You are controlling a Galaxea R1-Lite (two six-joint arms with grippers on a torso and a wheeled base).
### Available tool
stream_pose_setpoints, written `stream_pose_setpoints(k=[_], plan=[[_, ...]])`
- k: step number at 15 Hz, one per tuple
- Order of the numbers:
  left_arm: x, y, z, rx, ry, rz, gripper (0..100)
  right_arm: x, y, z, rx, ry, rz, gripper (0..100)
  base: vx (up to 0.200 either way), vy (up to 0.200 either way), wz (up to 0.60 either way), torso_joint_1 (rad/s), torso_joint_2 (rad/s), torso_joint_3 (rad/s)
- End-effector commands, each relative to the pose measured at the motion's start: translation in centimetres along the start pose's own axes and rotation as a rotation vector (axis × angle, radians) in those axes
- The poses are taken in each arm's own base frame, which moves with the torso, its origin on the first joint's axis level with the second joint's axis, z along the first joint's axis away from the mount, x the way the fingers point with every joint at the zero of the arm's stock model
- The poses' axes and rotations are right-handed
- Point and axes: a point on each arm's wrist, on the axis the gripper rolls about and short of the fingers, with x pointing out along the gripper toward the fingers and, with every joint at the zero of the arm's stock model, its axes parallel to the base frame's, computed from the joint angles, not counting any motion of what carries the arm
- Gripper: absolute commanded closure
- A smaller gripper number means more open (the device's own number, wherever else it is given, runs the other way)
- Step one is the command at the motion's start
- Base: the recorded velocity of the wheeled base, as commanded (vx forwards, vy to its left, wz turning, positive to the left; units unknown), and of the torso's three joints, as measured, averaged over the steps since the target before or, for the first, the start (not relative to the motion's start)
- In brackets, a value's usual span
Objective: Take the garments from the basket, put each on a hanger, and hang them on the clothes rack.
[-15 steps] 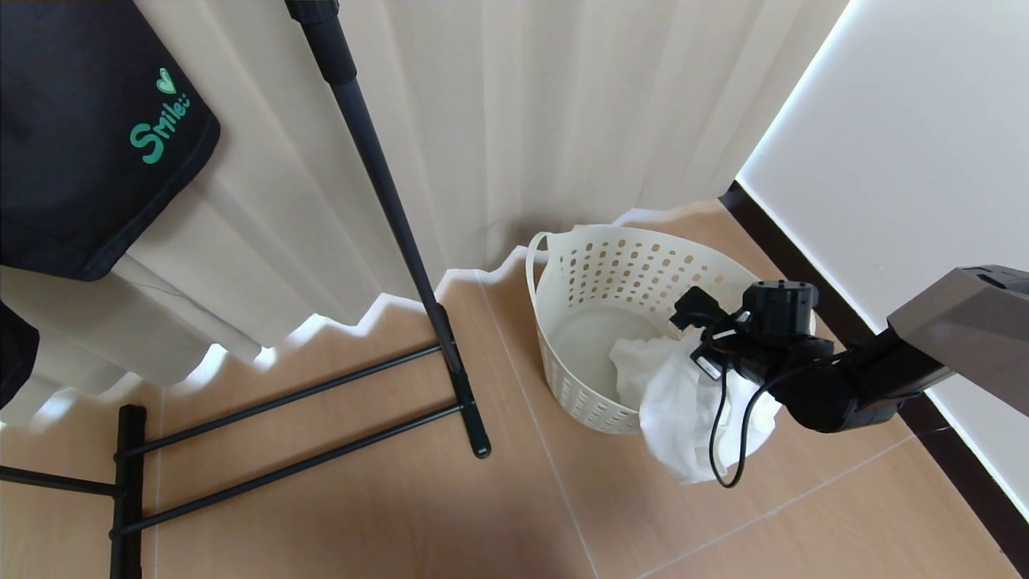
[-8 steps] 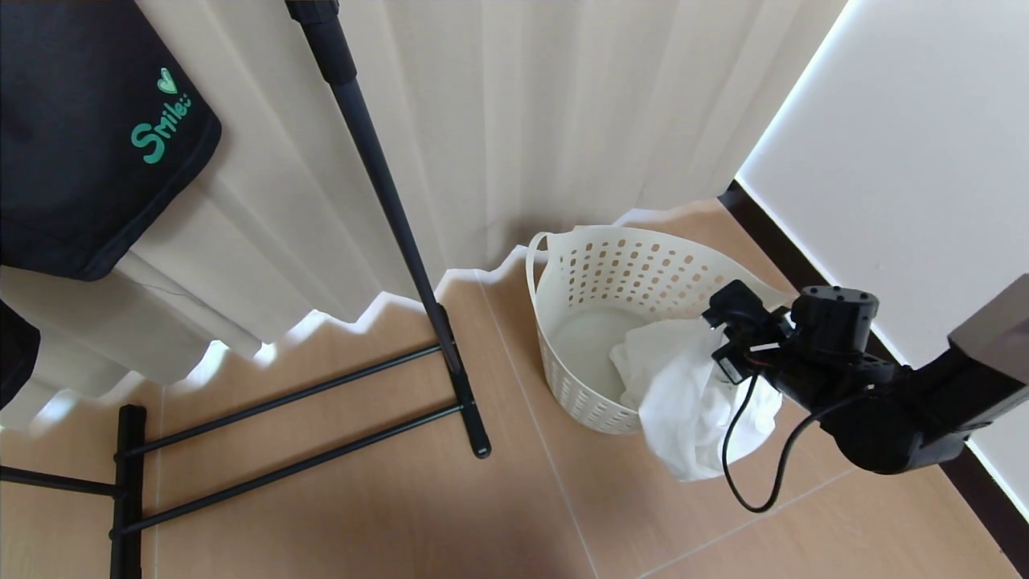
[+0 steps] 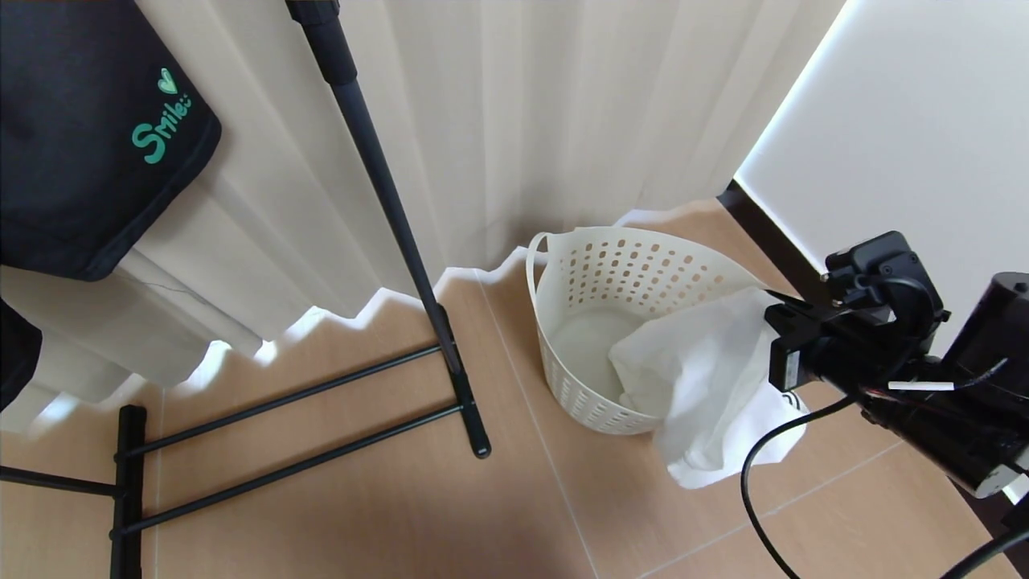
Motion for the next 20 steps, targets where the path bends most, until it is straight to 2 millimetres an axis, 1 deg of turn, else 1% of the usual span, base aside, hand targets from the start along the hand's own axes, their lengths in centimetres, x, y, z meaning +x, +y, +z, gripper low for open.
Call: stream_pose_setpoints(k=[1, 5, 8, 16, 18, 20], plan=[[0.01, 0.00, 0.00, 0.000, 0.001, -0.001, 0, -1.43, -0.31, 1.31, 0.008, -0.059, -0.004, 100, 0.000, 0.000, 0.00, 0.000, 0.00, 0.000], [0.01, 0.00, 0.00, 0.000, 0.001, -0.001, 0, -1.28, -0.29, 1.32, 0.011, -0.062, -0.007, 100, 0.000, 0.000, 0.00, 0.002, 0.00, 0.094], [0.01, 0.00, 0.00, 0.000, 0.001, -0.001, 0, -1.33, -0.44, 1.87, 0.014, -0.084, -0.012, 100, 0.000, 0.000, 0.00, 0.002, 0.00, 0.191], [0.01, 0.00, 0.00, 0.002, 0.001, 0.001, 0, -1.64, -0.63, 2.02, 0.010, -0.092, -0.016, 100, 0.000, 0.000, 0.00, -0.002, 0.00, 0.199], [0.01, 0.00, 0.00, 0.002, 0.001, -0.001, 0, -1.60, -0.72, 2.08, 0.010, -0.095, -0.020, 100, 0.000, 0.000, 0.00, 0.000, -0.15, 0.024], [0.01, 0.00, 0.00, 0.002, 0.001, 0.001, 0, -1.56, -1.08, 2.07, 0.010, -0.094, -0.035, 100, 0.000, 0.000, 0.00, -0.002, -0.35, -0.136]])
